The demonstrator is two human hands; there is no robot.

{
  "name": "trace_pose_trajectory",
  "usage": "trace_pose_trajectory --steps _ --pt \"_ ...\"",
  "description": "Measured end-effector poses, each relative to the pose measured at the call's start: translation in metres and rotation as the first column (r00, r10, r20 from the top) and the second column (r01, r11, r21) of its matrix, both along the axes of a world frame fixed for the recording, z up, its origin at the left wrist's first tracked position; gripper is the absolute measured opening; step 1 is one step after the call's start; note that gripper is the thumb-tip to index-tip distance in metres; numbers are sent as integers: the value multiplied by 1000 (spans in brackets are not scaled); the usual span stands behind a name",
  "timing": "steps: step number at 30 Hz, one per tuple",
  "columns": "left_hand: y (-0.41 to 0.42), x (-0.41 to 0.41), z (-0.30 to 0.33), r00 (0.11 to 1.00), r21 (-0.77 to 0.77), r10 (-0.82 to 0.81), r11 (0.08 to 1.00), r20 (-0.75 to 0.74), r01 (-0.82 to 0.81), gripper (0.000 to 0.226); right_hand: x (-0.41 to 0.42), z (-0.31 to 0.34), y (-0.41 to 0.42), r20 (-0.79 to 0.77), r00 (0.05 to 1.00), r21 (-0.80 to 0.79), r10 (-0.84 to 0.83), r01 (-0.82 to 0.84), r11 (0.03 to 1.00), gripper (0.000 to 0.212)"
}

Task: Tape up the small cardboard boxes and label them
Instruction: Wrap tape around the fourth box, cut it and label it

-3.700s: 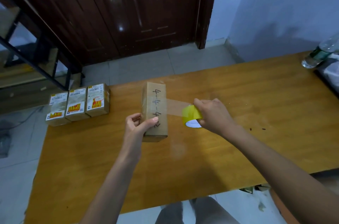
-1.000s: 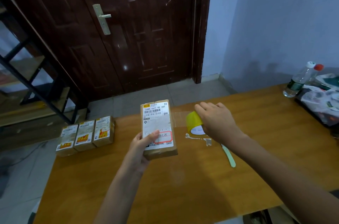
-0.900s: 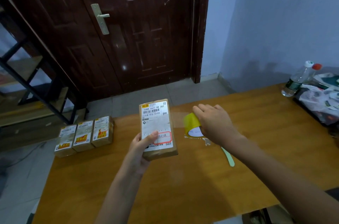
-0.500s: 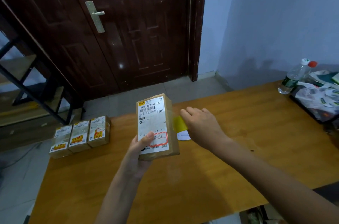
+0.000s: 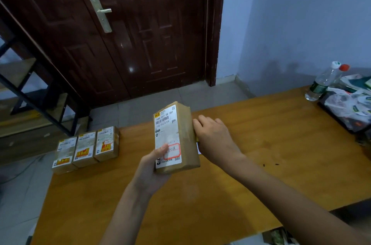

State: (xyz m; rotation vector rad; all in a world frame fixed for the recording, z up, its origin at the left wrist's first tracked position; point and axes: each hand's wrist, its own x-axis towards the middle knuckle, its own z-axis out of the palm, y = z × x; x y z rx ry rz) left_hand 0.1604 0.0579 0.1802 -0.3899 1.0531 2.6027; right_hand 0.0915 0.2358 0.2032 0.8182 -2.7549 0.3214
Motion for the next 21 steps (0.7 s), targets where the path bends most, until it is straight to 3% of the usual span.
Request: trace_pose_trajectory --steps 3,6,9,13,15,19,21 --pt "0 -7 0 998 -95 58 994 40 -54 80 -1 7 -3 -12 999 55 -33 34 998 19" --pt "0 -14 0 993 -407 119 907 10 -105 62 1 12 -4 -29 997 65 -68 70 995 24" --pt "-1 -17 8 999 -628 -2 778 -38 -22 48 4 17 -7 -33 995 83 -96 99 992 27" --pt "3 -20 20 992 -671 -117 731 51 120 90 7 23 -18 -66 993 84 -99 104 991 32" --pt "7 -23 20 992 -665 -90 736 86 125 98 6 27 -21 -93 992 79 -81 88 993 33" --pt "5 -23 15 999 -598 6 801 49 24 65 1 30 -13 -84 996 65 -7 12 998 45" --pt "4 -21 13 1000 -541 25 841 8 -16 48 -4 28 -2 -31 999 -47 -16 15 999 49"
